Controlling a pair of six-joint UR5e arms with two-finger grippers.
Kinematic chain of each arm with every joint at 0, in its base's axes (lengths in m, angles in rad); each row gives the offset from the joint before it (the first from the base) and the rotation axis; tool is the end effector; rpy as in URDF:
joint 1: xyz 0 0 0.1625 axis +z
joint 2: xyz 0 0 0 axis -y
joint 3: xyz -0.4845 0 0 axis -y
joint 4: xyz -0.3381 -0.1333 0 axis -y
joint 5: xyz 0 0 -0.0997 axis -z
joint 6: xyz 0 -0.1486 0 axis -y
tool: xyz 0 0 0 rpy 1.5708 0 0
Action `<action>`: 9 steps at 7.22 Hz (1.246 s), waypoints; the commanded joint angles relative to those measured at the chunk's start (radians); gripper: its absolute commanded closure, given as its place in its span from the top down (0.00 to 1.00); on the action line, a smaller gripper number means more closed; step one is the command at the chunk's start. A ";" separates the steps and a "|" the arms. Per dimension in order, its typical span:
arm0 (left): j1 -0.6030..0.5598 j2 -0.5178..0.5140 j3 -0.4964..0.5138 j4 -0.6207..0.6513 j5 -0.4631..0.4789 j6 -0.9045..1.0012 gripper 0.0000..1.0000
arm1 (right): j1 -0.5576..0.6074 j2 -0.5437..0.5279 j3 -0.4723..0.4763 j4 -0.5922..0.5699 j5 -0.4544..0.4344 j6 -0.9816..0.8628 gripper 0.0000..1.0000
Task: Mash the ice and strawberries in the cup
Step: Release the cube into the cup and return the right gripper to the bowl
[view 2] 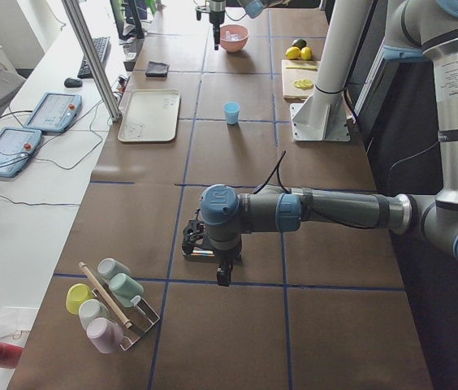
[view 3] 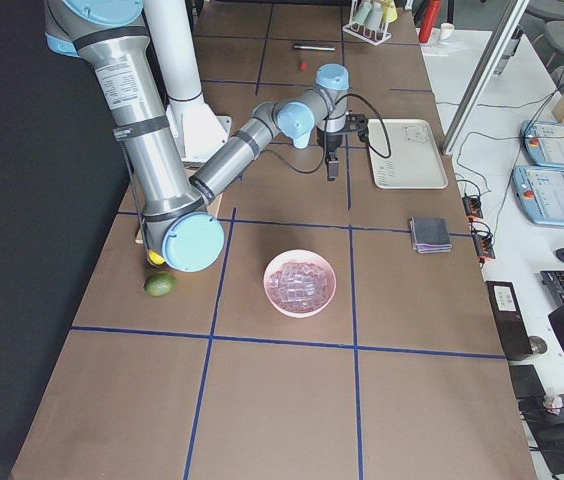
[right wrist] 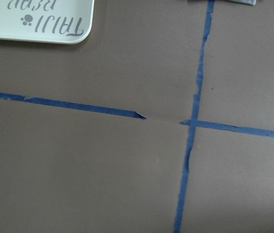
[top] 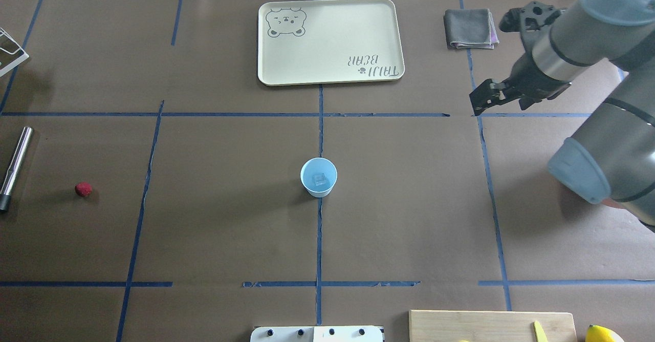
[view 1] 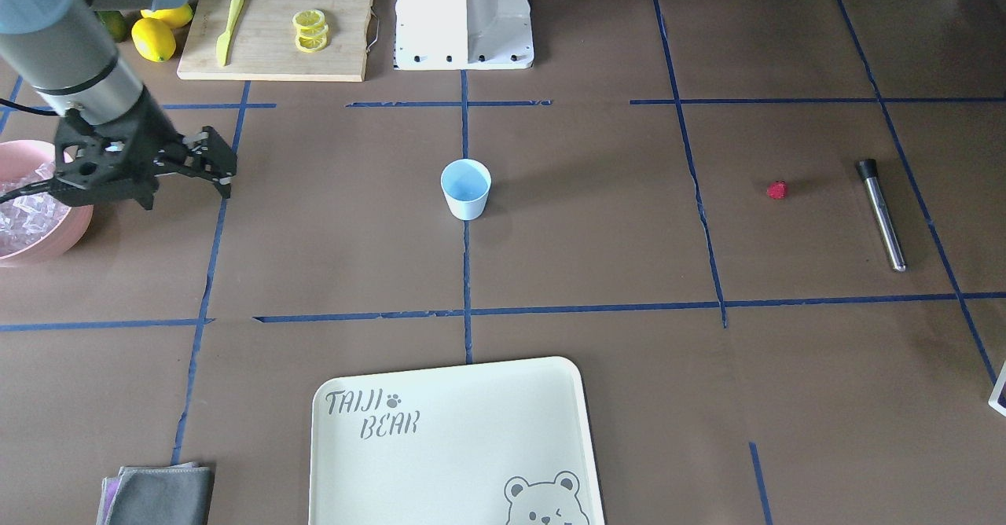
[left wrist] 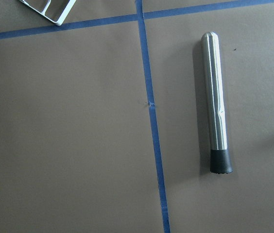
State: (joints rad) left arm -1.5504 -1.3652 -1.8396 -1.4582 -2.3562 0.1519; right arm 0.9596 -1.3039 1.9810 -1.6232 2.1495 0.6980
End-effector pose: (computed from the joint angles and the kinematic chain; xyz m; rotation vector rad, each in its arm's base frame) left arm -0.0214 -0.3334 0.7253 0.0049 0.7873 0.1439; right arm -0.2701 -0.4761 0.4606 0.1407 -0.8126 -0.0989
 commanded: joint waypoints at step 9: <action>0.001 0.000 -0.004 0.001 0.000 0.000 1.00 | 0.134 -0.463 -0.228 0.620 0.073 -0.043 0.78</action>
State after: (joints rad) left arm -1.5493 -1.3653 -1.8429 -1.4572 -2.3562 0.1519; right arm 1.0942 -1.7678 1.7788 -1.0252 2.2250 0.6536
